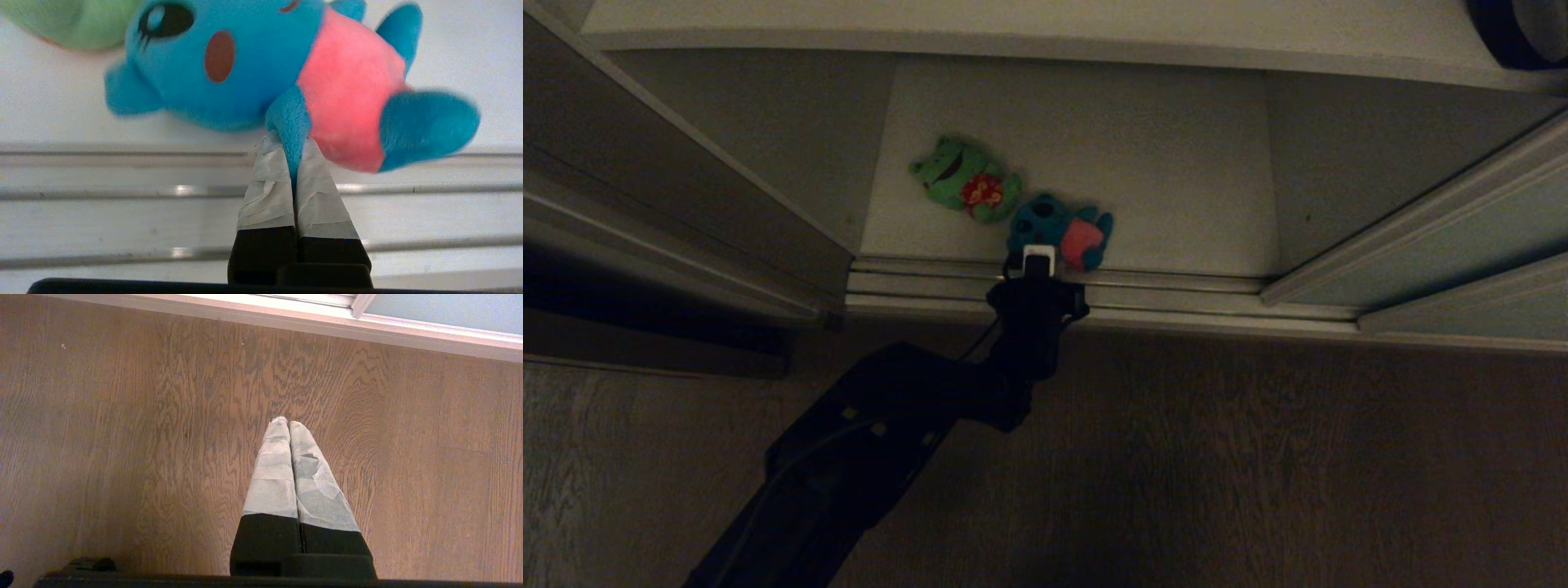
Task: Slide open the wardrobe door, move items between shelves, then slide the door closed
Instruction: Place the blue doll on the lower shelf
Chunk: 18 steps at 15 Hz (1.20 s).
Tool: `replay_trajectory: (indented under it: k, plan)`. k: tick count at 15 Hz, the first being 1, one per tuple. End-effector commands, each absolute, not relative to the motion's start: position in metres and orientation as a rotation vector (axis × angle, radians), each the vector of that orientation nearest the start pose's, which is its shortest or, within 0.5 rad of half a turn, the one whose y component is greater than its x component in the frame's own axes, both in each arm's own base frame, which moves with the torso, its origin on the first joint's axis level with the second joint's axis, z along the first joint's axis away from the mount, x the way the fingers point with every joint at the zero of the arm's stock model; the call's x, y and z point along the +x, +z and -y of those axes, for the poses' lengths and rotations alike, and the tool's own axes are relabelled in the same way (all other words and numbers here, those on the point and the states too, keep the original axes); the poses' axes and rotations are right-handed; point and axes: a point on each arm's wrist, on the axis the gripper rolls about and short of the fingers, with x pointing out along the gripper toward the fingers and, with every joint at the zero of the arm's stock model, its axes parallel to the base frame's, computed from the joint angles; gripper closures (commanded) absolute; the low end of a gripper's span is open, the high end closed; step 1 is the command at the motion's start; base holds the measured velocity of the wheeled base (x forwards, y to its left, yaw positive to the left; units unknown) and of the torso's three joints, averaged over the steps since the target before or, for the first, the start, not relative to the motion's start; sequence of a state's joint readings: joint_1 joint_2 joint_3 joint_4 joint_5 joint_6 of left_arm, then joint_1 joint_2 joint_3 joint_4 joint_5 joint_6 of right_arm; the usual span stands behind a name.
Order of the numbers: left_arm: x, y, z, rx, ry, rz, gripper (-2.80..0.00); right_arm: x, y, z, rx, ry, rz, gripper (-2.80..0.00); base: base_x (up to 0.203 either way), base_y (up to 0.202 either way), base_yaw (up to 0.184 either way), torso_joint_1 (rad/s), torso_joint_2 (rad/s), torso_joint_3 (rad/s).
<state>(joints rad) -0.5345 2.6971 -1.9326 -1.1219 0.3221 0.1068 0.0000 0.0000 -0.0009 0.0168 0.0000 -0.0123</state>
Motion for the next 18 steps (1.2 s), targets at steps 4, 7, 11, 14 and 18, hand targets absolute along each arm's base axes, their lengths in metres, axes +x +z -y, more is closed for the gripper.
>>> replay_trajectory:
  k: [4,7,11,14,18]
  plan:
    - [0.472,0.094,0.272,-0.039,-0.199,0.333,-2.80,-0.023,0.074,0.000,-0.013,0.000,-0.016,0.00,0.000,0.000,0.000,0.000,0.00,0.000]
    - [0.469,0.114,0.269,-0.061,-0.191,0.370,-2.80,-0.023,0.074,0.000,-0.012,0.000,-0.017,0.00,0.000,0.000,0.000,0.000,0.00,0.000]
    - [0.468,0.131,0.262,-0.086,-0.169,0.438,-2.80,-0.023,0.074,0.000,-0.012,0.000,-0.016,0.00,0.000,0.000,0.000,0.000,0.00,0.000]
    - [0.465,0.135,0.259,-0.086,-0.152,0.512,-2.80,-0.023,0.074,0.000,-0.012,0.000,-0.017,0.00,0.000,0.000,0.000,0.000,0.00,0.000]
    - [0.458,0.160,0.254,-0.109,-0.124,0.548,-2.80,-0.023,0.074,0.000,-0.012,0.000,-0.017,0.00,0.000,0.000,0.000,0.000,0.00,0.000]
